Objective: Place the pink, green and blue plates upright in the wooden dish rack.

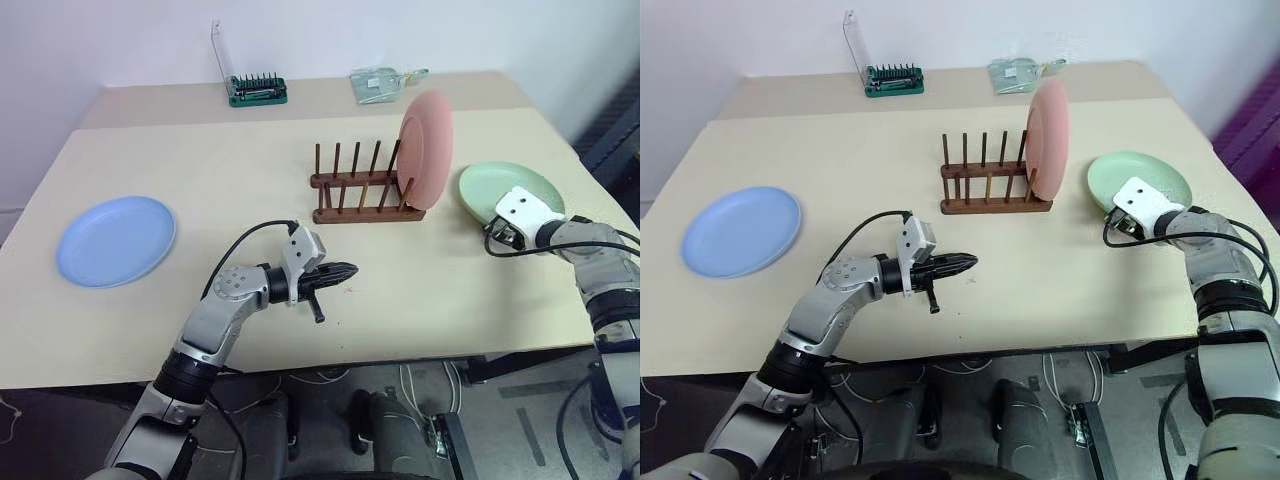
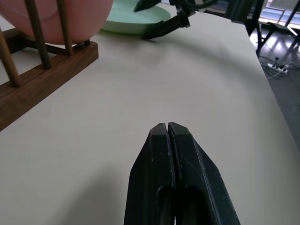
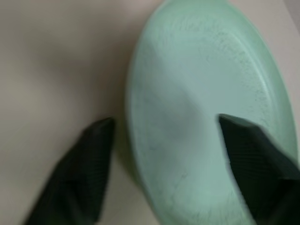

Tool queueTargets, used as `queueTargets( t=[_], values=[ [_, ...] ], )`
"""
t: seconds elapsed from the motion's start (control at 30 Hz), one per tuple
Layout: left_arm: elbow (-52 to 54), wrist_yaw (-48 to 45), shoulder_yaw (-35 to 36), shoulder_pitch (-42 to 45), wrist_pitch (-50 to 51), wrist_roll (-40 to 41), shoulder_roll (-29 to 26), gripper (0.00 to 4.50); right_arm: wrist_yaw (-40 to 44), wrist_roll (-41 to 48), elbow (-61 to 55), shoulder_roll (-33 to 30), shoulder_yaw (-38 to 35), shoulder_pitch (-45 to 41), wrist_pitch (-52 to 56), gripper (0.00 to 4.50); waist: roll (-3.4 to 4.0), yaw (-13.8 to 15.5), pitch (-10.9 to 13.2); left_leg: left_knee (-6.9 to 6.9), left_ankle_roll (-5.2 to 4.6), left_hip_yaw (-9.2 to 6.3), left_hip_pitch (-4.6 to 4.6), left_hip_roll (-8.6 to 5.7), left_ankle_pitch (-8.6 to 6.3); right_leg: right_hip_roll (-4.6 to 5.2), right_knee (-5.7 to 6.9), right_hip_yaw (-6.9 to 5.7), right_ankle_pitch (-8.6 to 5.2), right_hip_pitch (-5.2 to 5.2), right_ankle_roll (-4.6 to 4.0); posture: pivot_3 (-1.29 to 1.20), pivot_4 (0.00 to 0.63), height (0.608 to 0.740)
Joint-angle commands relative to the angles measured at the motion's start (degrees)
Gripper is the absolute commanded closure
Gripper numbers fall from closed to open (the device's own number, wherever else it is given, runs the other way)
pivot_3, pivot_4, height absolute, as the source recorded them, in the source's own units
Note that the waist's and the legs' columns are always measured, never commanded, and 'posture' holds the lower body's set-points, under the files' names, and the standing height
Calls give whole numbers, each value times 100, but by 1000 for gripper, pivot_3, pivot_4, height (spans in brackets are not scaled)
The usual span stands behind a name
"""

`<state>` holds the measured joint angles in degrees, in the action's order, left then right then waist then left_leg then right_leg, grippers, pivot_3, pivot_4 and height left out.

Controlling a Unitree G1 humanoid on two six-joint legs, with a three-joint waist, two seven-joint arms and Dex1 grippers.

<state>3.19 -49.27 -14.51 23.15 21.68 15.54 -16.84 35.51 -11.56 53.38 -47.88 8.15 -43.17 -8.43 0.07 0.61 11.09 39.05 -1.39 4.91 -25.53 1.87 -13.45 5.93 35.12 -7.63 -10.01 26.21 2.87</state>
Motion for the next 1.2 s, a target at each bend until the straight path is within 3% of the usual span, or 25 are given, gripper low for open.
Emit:
queueTargets(
  t=[0.03,0.1,0.27,0.43,0.6,0.77,1.0,1.2],
  values=[
    [290,60,98,-81,-84,85,9,4500,-114,-120,234,-36,-33,-123,-270,3460,0,13,0,1,0,0,0,-1,0,1,0,2,0,0,0,0,150,730],
    [323,79,100,-111,-81,95,7,4500,-119,-128,263,-33,-55,-139,-350,4456,0,12,0,0,0,0,-1,-1,0,1,0,5,1,-1,2,0,150,730],
    [357,243,169,-126,-215,69,60,4500,-374,-66,-424,-304,-319,-67,-353,4456,1,2,0,0,0,2,1,-1,0,-1,4,9,3,2,6,0,150,730],
    [401,256,200,-172,-203,97,1,4500,-421,963,-2291,-359,-1485,-391,650,4456,10,-2,5,-2,0,9,1,0,0,-1,8,18,11,11,20,0,150,730],
    [325,311,241,-134,-297,78,51,4500,83,3926,-4571,475,-2636,-1296,2827,4456,13,-19,5,-5,-1,6,5,13,0,-10,12,18,13,14,20,0,150,730],
    [325,319,455,-46,-95,379,206,4500,455,6416,-6072,971,-2764,-1196,4809,4456,6,25,3,-4,-1,-13,2,17,-1,-8,6,-3,13,-2,17,0,150,730],
    [526,190,367,-225,22,417,52,4500,-1312,7296,-5319,2106,-2757,-1448,6159,4456,7,15,3,4,-1,1,1,8,-1,4,8,5,22,3,-10,0,150,730],
    [701,201,366,-342,149,462,-10,4500,-1770,7142,-4305,2348,-2839,-1389,6390,4456,8,14,4,4,-2,1,-16,4,0,2,7,5,32,13,-5,0,150,730]
  ],
)
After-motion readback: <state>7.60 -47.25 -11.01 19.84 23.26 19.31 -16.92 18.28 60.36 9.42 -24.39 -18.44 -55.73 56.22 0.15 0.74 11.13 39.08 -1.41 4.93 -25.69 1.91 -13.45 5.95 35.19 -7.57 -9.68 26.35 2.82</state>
